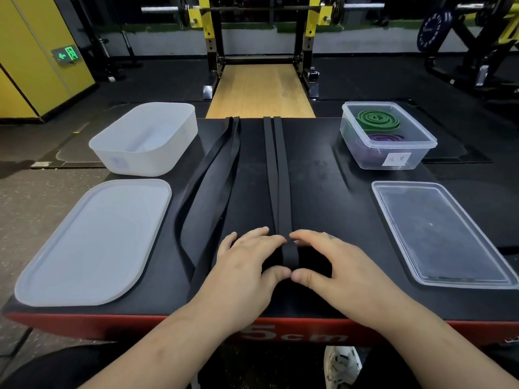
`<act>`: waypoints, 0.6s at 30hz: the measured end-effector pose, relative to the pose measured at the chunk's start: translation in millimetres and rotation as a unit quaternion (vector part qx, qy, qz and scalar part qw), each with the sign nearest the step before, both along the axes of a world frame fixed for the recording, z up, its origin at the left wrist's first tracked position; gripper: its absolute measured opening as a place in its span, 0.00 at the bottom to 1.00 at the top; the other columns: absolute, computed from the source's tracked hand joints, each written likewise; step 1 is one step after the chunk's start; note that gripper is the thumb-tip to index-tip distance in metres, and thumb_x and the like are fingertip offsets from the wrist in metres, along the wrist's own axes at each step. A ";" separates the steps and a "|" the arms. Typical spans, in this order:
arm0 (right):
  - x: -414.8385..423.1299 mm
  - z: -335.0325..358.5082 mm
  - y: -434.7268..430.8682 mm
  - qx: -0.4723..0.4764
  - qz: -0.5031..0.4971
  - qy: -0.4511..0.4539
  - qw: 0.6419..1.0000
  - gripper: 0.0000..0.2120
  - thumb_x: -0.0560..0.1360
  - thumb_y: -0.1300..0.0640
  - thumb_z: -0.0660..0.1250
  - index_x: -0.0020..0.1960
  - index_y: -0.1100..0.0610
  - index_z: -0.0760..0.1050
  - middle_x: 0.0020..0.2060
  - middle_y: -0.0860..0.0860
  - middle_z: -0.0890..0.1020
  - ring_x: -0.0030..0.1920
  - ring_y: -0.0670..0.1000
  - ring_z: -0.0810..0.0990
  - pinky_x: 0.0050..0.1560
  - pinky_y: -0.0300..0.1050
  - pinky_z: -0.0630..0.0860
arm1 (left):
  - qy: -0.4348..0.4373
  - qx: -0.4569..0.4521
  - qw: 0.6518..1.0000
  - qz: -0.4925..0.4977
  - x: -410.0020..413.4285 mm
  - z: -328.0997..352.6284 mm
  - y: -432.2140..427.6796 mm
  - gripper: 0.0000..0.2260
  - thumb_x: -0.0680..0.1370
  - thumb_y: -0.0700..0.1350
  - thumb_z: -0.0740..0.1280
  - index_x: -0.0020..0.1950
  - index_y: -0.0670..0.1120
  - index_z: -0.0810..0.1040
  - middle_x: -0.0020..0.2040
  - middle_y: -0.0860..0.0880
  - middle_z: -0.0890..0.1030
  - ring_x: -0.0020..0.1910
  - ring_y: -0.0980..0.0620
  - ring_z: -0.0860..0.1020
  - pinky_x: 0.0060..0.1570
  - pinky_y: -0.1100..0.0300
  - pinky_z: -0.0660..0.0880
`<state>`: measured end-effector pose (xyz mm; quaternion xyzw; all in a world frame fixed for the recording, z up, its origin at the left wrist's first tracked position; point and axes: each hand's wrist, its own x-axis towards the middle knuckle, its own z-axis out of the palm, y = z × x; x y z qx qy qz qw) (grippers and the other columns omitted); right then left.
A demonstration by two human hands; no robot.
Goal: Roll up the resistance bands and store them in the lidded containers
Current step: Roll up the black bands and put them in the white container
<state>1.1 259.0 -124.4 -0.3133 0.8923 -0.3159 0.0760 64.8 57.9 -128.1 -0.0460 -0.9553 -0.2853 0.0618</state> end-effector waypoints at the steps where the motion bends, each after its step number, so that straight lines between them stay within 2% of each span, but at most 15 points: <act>1: 0.4 1.0 -0.7 -0.002 -0.003 -0.002 1.000 0.26 0.77 0.42 0.72 0.71 0.30 0.68 0.60 0.24 0.73 0.66 0.27 0.66 0.62 0.27 0.66 | 0.000 0.000 1.000 0.000 -1.1 -0.7 -0.2 0.22 0.82 0.56 0.64 0.76 0.58 0.68 0.74 0.62 0.69 0.77 0.70 0.51 0.79 0.54 0.45; 3: -0.5 0.9 -3.0 -0.005 -0.009 0.009 1.000 0.23 0.77 0.44 0.73 0.69 0.31 0.71 0.56 0.20 0.72 0.64 0.25 0.67 0.59 0.23 0.65 | 0.003 -0.004 1.000 -0.003 -2.0 -1.9 -0.8 0.22 0.82 0.57 0.63 0.76 0.58 0.68 0.73 0.63 0.70 0.76 0.71 0.50 0.79 0.52 0.46; 6: -3.4 0.4 -5.6 -0.005 -0.011 0.026 1.000 0.21 0.78 0.45 0.72 0.70 0.35 0.74 0.53 0.19 0.70 0.61 0.22 0.66 0.60 0.21 0.61 | -0.009 -0.006 1.000 -0.006 0.4 -1.9 -1.0 0.26 0.82 0.59 0.63 0.79 0.60 0.62 0.75 0.66 0.62 0.72 0.78 0.45 0.80 0.57 0.41; 8: -4.4 1.3 -5.8 -0.006 -0.005 0.032 0.999 0.20 0.78 0.45 0.71 0.69 0.37 0.74 0.53 0.22 0.72 0.61 0.24 0.67 0.59 0.21 0.62 | -0.007 -0.006 1.000 -0.001 0.3 -0.6 -0.8 0.26 0.81 0.58 0.65 0.78 0.61 0.62 0.76 0.65 0.63 0.75 0.75 0.47 0.80 0.56 0.42; 12: -4.1 3.2 -4.9 0.006 -0.001 0.022 1.000 0.21 0.78 0.44 0.70 0.69 0.34 0.71 0.59 0.28 0.75 0.64 0.30 0.69 0.58 0.23 0.64 | 0.004 -0.010 1.000 0.006 -5.8 0.7 0.9 0.21 0.81 0.55 0.66 0.74 0.60 0.69 0.70 0.63 0.71 0.77 0.68 0.52 0.79 0.52 0.46; 15: -5.1 1.4 -4.9 0.020 -0.007 0.019 1.000 0.29 0.77 0.43 0.73 0.74 0.34 0.66 0.59 0.23 0.69 0.63 0.25 0.64 0.59 0.21 0.61 | 0.009 -0.012 1.000 0.007 -9.6 -1.2 0.8 0.23 0.81 0.56 0.65 0.76 0.58 0.67 0.72 0.63 0.70 0.78 0.66 0.52 0.79 0.52 0.46; 18: -6.3 0.8 -9.3 0.019 -0.019 0.019 0.999 0.27 0.76 0.45 0.74 0.73 0.35 0.69 0.54 0.21 0.68 0.61 0.22 0.63 0.59 0.21 0.60 | 0.005 -0.011 1.000 0.006 -9.2 -2.7 0.7 0.24 0.82 0.56 0.65 0.77 0.56 0.66 0.74 0.62 0.68 0.78 0.66 0.51 0.79 0.55 0.43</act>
